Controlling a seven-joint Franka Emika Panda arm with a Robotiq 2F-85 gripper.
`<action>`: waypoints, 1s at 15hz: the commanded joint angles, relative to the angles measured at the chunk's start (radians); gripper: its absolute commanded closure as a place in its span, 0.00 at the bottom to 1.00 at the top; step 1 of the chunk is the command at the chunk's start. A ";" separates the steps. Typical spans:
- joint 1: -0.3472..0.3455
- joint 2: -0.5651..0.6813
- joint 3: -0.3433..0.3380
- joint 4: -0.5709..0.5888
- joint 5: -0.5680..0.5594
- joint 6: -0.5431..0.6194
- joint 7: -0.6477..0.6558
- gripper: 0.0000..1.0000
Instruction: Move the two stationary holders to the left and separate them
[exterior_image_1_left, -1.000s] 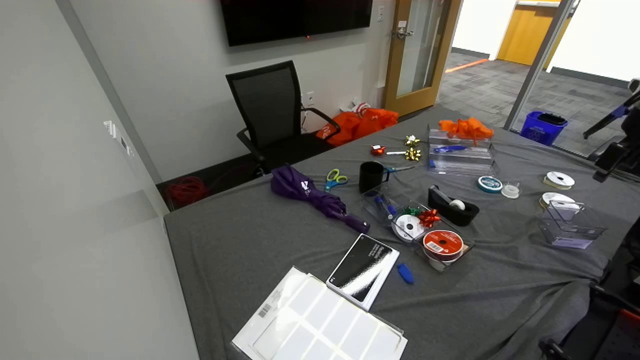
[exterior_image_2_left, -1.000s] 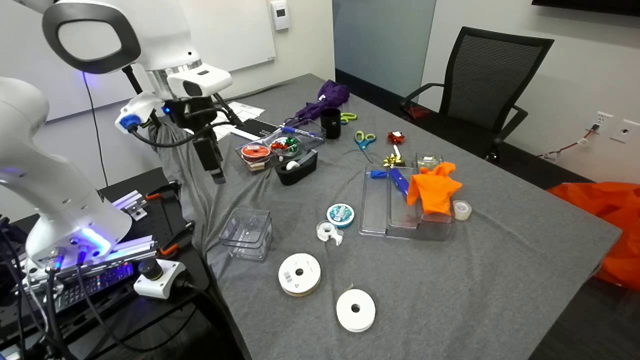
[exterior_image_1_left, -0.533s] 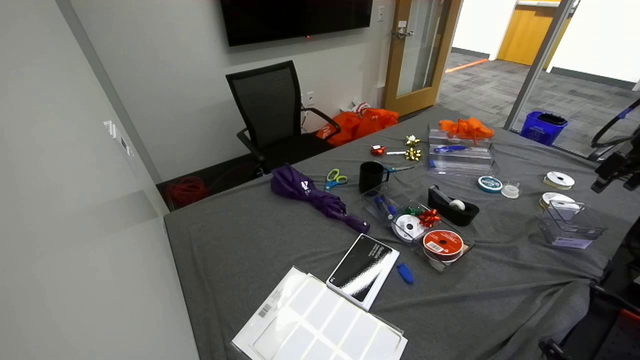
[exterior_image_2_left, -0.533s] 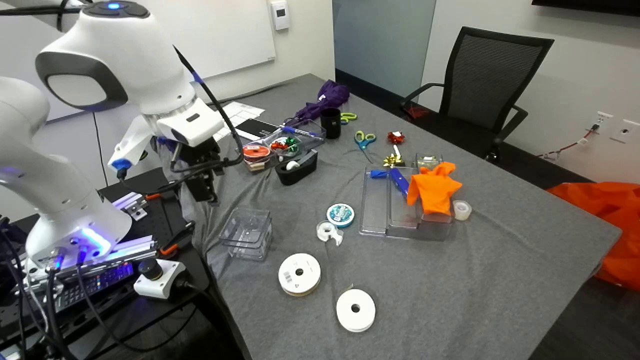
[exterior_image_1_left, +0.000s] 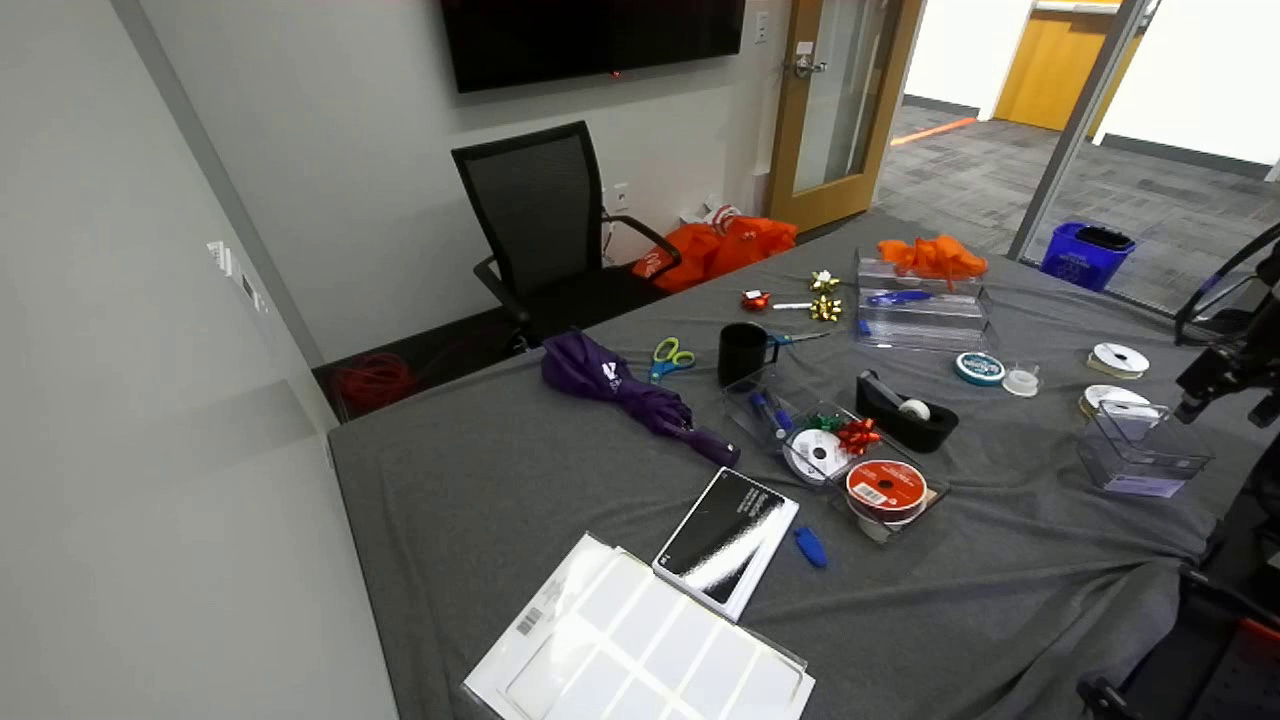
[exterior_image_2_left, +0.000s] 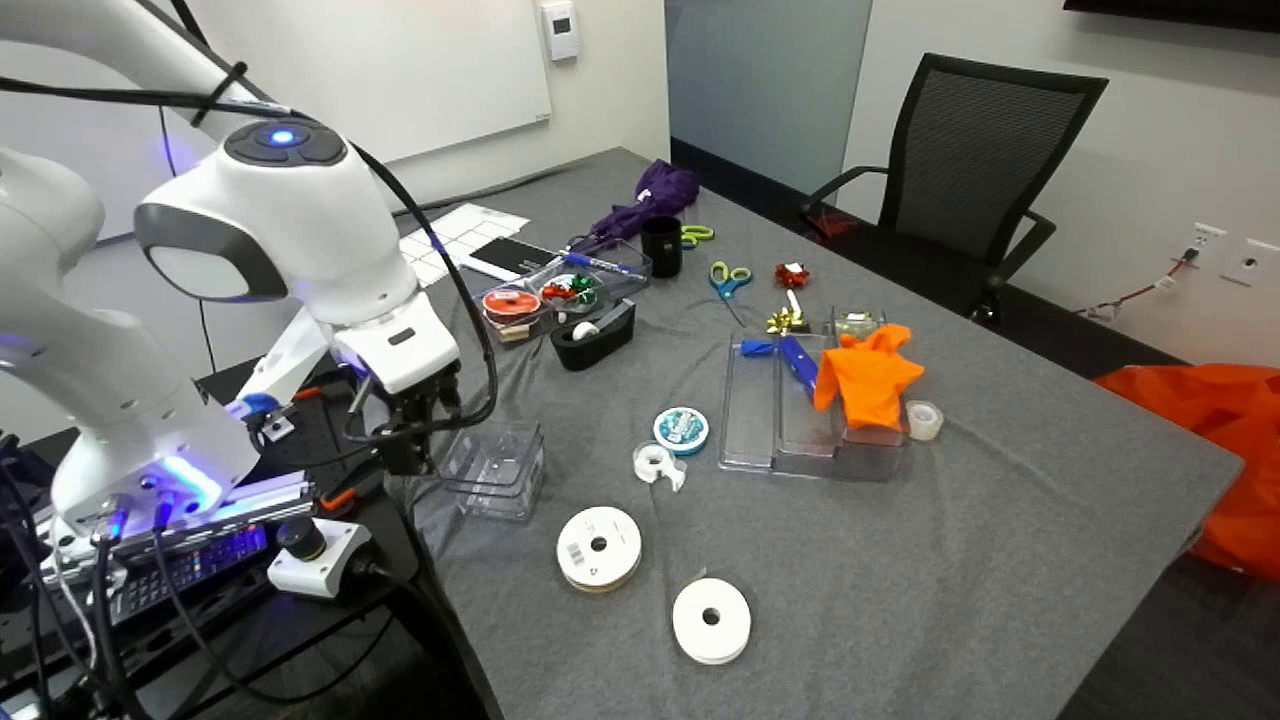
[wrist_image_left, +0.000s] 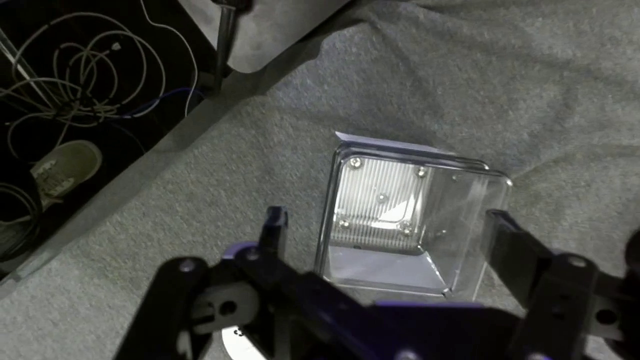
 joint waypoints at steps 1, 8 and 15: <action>-0.005 0.119 0.006 0.023 0.089 0.083 -0.022 0.00; 0.039 0.291 0.038 0.074 0.322 0.227 -0.058 0.00; 0.040 0.447 0.100 0.137 0.371 0.337 -0.025 0.33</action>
